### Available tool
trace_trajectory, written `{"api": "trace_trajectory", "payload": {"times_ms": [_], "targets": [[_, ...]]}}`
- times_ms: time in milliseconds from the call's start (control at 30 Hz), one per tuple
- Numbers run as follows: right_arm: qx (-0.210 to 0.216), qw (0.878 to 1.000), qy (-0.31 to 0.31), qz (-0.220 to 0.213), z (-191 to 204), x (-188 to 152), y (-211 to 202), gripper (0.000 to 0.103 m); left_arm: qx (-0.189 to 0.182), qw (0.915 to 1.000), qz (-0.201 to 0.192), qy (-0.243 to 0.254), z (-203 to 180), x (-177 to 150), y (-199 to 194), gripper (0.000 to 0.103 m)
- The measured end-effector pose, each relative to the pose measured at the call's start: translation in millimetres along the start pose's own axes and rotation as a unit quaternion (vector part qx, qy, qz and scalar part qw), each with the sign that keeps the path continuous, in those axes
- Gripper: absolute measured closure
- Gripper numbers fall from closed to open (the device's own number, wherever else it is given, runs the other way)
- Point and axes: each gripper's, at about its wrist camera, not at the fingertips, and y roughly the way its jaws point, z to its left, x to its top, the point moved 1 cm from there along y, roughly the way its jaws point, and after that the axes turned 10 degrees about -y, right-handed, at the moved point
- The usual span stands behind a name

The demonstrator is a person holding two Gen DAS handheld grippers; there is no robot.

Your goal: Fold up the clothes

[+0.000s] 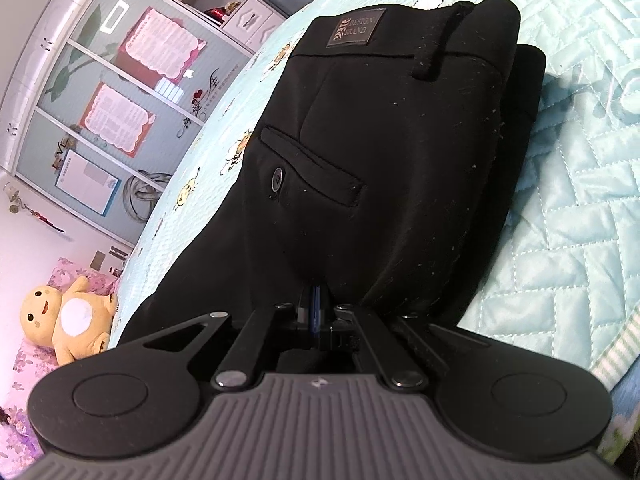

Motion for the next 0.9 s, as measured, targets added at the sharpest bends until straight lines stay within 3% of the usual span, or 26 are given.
{"api": "trace_trajectory", "payload": {"times_ms": [267,467,600,800,900], "targets": [[-0.001,1.0,0.004,-0.001,1,-1,1,0.103,0.012,0.9998,0.006,-0.011,-3,-12,-4,0.058],[0.005,1.0,0.006,-0.001,-4,1,3,0.103,0.02,0.9992,0.019,-0.03,1,-16,-3,0.057],[0.007,1.0,0.005,-0.003,-5,2,4,0.103,0.008,0.9987,0.02,-0.045,2,-13,1,0.05],[0.009,1.0,0.006,-0.002,-6,3,6,0.103,-0.005,0.9993,0.013,-0.036,-4,-6,3,0.05],[0.008,1.0,0.005,-0.002,-6,3,7,0.103,-0.009,0.9999,-0.004,-0.006,-10,-3,3,0.05]]}}
